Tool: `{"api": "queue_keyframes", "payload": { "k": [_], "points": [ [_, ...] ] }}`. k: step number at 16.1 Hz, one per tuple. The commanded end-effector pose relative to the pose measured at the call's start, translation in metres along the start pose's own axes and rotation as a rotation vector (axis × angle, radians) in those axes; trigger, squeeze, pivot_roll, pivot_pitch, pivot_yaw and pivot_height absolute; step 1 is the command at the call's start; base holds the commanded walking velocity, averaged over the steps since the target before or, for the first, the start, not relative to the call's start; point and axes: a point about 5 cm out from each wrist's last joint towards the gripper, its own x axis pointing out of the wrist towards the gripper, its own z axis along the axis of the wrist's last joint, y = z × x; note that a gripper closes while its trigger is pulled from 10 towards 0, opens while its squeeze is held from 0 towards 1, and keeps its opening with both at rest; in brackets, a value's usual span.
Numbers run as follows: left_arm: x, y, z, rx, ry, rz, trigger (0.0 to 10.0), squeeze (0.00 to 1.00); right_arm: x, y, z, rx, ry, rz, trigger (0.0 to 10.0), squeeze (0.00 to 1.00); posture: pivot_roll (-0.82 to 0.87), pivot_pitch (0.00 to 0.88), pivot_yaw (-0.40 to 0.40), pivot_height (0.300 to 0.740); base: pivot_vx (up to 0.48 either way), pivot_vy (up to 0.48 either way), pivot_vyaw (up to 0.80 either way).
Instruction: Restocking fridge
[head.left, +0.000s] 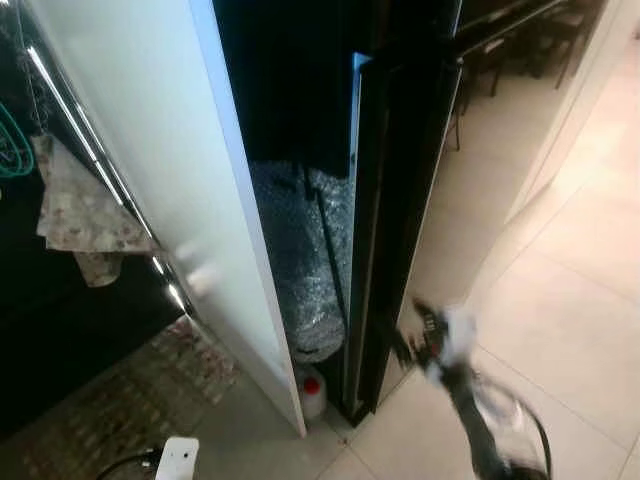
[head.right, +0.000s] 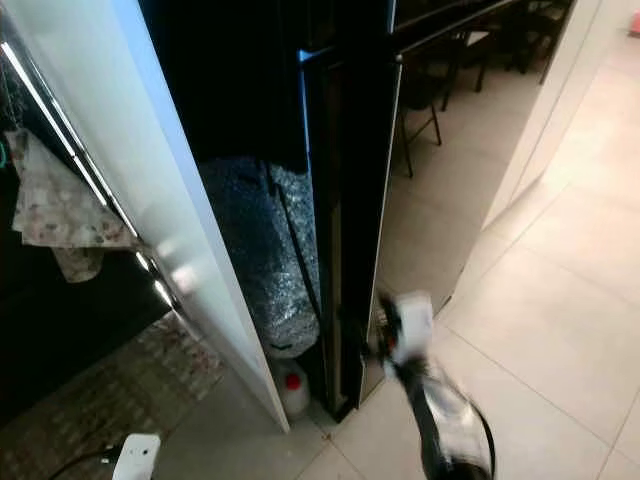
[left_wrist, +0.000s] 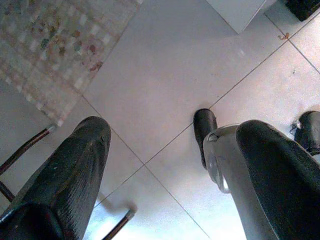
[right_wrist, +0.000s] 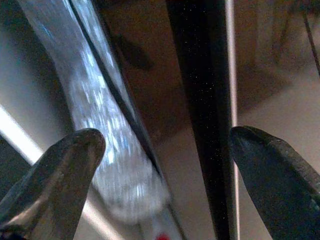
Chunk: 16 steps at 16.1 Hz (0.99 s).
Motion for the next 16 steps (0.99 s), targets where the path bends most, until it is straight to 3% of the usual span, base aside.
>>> {"api": "queue_keyframes", "payload": {
  "k": [1,3,5,7,8,10,13,16],
  "points": [
    [0.0,0.003,-0.002,0.01,0.008,0.01,10.0,0.0,-0.006,-0.007,-0.001,0.012,-0.007,-0.066,10.0,0.0,-0.06,0.0,0.065,0.74,0.0,0.0,0.0],
    [0.0,0.003,-0.001,0.011,0.007,0.009,10.0,0.0,-0.024,-0.018,-0.033,0.086,0.105,-0.231,10.0,0.0,-0.07,0.0,0.066,0.74,0.0,0.0,0.0],
    [0.0,0.003,-0.001,0.012,0.007,0.007,10.0,0.0,-0.052,-0.024,-0.076,0.155,0.336,-0.422,10.0,0.0,-0.06,0.0,0.07,0.74,0.0,0.0,0.0],
    [0.0,0.004,0.001,0.008,0.004,0.01,10.0,0.0,-0.082,-0.012,-0.115,0.186,0.587,-0.506,10.0,0.0,-0.05,0.0,0.072,0.74,0.0,0.0,0.0],
    [0.0,0.005,0.001,0.002,0.006,0.01,10.0,0.0,-0.089,-0.004,-0.126,0.181,0.66,-0.501,10.0,0.0,-0.05,0.0,0.072,0.74,0.0,0.0,0.0],
    [0.0,0.005,0.0,0.003,0.014,0.004,10.0,0.0,-0.093,0.006,-0.135,0.19,0.716,-0.49,10.0,0.0,-0.04,0.0,0.069,0.74,0.0,0.0,0.0],
    [-0.001,0.006,-0.007,0.027,0.036,0.0,10.0,0.0,-0.084,0.015,-0.136,0.188,0.722,-0.453,10.0,0.0,-0.05,0.0,0.064,0.74,0.0,0.0,0.0],
    [-0.002,0.007,-0.012,0.019,0.053,0.0,10.0,0.0,-0.082,0.021,-0.138,0.197,0.73,-0.449,10.0,0.0,-0.04,0.0,0.059,0.74,0.0,-0.48,0.0]
  ]
}}
